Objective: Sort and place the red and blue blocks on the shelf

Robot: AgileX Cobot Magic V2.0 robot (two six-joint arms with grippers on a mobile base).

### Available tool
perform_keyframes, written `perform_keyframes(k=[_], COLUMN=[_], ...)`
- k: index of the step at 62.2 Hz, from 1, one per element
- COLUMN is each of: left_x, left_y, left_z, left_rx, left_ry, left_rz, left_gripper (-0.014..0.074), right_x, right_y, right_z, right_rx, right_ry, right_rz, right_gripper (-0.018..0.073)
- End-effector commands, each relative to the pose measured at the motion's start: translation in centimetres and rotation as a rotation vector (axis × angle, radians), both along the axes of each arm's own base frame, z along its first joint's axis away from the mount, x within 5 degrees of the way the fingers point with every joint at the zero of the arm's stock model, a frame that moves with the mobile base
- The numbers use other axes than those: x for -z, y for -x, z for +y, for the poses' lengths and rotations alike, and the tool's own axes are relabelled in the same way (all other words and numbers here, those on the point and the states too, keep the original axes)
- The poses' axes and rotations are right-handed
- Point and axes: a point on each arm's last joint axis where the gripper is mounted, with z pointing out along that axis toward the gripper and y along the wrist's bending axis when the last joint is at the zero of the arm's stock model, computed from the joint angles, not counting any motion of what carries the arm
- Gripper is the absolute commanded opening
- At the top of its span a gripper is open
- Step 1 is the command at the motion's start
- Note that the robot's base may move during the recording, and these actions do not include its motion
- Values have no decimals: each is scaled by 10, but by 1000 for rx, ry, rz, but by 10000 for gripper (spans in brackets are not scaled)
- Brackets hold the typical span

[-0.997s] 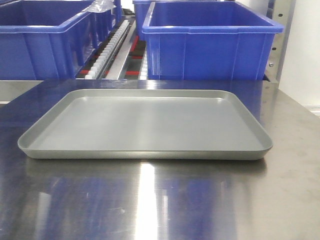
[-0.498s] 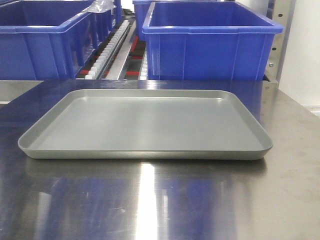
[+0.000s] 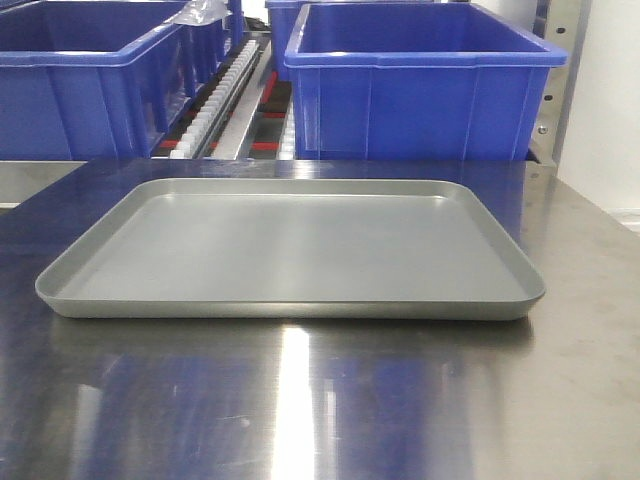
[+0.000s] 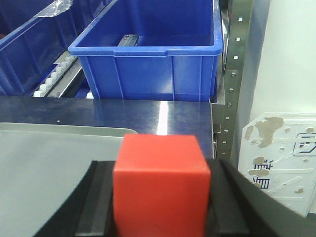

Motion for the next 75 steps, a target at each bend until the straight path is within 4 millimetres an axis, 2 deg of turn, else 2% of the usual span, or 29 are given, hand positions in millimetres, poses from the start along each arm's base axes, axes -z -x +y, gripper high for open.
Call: perform_keyframes(k=[1, 75], left_x=[-17, -17], left_y=[0, 0], left_z=[1, 1], left_rx=[-15, -15], left_ry=[22, 22], left_rz=[-109, -109], left_gripper=[124, 124], right_x=[-19, -19], right_y=[0, 0], right_z=[-1, -1], right_rx=[16, 16], right_ry=[-10, -10], right_rz=[-119, -119], right_gripper=[68, 68])
